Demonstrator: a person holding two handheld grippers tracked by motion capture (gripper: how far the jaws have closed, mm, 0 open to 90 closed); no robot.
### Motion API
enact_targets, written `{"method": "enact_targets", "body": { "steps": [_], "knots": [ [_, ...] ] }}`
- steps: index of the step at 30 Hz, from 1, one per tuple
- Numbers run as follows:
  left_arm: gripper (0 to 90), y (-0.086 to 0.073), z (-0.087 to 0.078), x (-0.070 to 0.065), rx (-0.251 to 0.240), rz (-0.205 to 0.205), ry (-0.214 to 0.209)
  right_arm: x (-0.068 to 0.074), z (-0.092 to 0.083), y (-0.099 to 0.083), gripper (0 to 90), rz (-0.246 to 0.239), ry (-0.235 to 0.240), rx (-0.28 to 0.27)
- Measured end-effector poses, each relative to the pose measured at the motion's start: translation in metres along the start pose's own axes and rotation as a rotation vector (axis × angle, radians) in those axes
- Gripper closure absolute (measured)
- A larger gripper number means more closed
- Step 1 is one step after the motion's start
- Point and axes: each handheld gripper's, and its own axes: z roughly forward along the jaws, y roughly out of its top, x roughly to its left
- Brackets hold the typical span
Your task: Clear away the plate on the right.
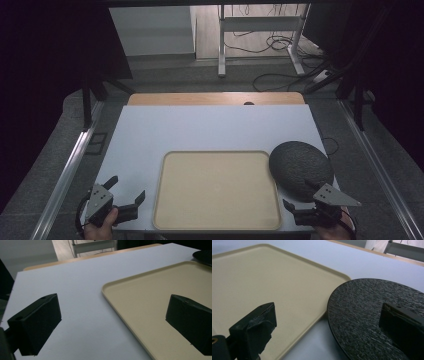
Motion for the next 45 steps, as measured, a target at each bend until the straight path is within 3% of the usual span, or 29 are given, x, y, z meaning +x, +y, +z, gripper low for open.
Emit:
{"method": "enact_targets", "body": {
  "steps": [3, 6, 9, 14, 20, 28, 32, 40, 45],
  "knots": [
    [0.0, 0.001, -0.002, -0.001, -0.005, 0.009, 0.027, 0.000, -0.001, 0.000, 1.4, 0.013, 0.000, -0.005],
    [0.0, 0.001, -0.005, 0.001, -0.017, -0.007, 0.046, -0.001, -0.002, 0.000, 1.4, 0.022, -0.001, -0.007],
    [0.0, -0.001, -0.007, 0.003, -0.019, -0.033, 0.038, -0.001, -0.001, 0.000, 1.5, 0.028, 0.005, -0.003],
    [0.0, -0.001, -0.008, 0.004, -0.015, -0.045, 0.020, -0.001, 0.000, -0.001, 1.5, 0.043, 0.017, 0.007],
    [0.0, -0.001, -0.006, 0.002, -0.011, -0.030, 0.002, -0.004, 0.006, -0.004, 1.7, 0.082, 0.022, 0.047],
    [0.0, -0.001, -0.006, 0.003, -0.009, -0.027, 0.009, -0.002, 0.009, -0.001, 0.0, 0.080, 0.026, 0.069],
    [0.0, -0.001, -0.006, 0.003, -0.006, -0.025, 0.008, 0.002, 0.010, 0.002, 0.1, 0.026, -0.003, 0.079],
    [0.0, -0.001, -0.004, 0.002, 0.001, -0.019, 0.000, 0.005, 0.012, 0.005, 11.2, -0.089, -0.047, 0.177],
    [0.0, -0.001, -0.005, 0.002, 0.001, -0.018, -0.001, 0.006, 0.013, 0.007, 13.8, -0.155, -0.082, 0.188]
  ]
}}
